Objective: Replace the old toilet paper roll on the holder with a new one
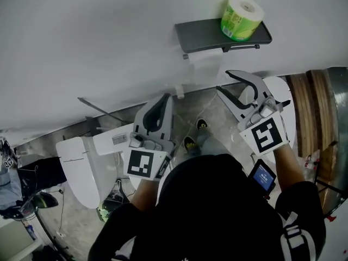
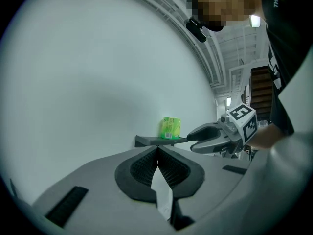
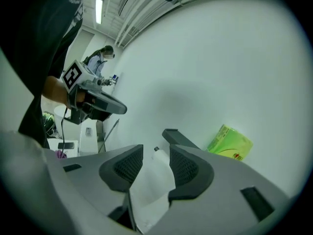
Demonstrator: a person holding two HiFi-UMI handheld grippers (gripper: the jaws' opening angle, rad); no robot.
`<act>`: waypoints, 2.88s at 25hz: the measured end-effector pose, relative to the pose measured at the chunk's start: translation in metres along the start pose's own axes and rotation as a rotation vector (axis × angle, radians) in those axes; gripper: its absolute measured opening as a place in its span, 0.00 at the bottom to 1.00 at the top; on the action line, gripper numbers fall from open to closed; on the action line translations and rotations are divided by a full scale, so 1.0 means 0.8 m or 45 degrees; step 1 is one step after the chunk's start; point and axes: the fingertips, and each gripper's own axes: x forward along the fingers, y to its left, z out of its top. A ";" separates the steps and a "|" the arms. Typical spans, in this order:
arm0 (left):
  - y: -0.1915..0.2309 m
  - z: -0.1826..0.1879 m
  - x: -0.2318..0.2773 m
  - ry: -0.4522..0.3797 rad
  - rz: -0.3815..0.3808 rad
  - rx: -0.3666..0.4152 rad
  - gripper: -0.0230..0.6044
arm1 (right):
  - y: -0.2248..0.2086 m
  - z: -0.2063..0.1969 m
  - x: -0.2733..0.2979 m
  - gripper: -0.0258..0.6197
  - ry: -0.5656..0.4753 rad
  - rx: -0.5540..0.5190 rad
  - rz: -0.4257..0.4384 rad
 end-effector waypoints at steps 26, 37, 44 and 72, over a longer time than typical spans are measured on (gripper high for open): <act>0.077 0.029 0.047 -0.041 0.253 0.122 0.07 | -0.025 -0.118 0.181 0.46 0.547 -0.916 -0.105; 0.077 0.034 0.036 -0.043 0.265 0.145 0.07 | -0.006 -0.080 0.184 0.38 0.416 -0.946 -0.138; 0.079 0.030 0.018 -0.012 0.302 0.118 0.07 | 0.016 -0.059 0.198 0.38 0.365 -0.957 -0.105; 0.083 0.041 -0.010 -0.073 0.337 0.146 0.07 | 0.028 0.098 0.129 0.37 -0.230 -0.534 -0.129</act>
